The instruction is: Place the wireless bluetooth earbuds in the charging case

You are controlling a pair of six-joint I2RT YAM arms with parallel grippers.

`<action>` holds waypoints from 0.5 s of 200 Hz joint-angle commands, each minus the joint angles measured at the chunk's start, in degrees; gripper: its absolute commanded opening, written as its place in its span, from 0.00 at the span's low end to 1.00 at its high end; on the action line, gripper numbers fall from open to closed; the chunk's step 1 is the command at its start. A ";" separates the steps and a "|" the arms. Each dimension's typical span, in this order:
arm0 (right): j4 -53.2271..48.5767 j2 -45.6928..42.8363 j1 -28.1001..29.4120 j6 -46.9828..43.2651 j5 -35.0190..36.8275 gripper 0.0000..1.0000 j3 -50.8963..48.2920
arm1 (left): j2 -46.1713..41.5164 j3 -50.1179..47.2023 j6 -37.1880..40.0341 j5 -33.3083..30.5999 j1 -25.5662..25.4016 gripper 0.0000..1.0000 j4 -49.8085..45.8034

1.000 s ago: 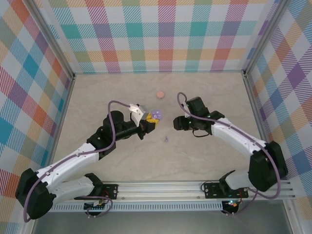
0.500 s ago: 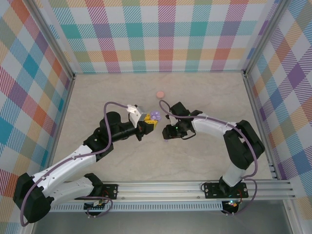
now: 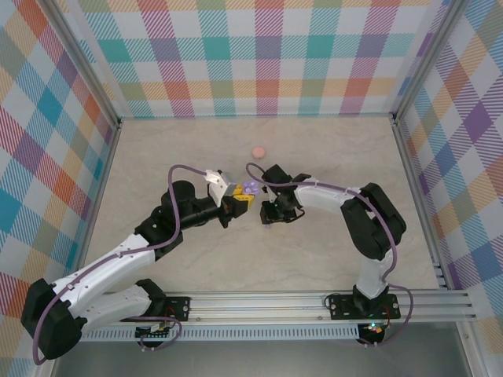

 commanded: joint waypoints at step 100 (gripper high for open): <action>-10.16 1.33 0.31 1.57 15.96 0.22 4.04 | -1.18 -0.32 0.23 1.22 -0.94 0.22 0.74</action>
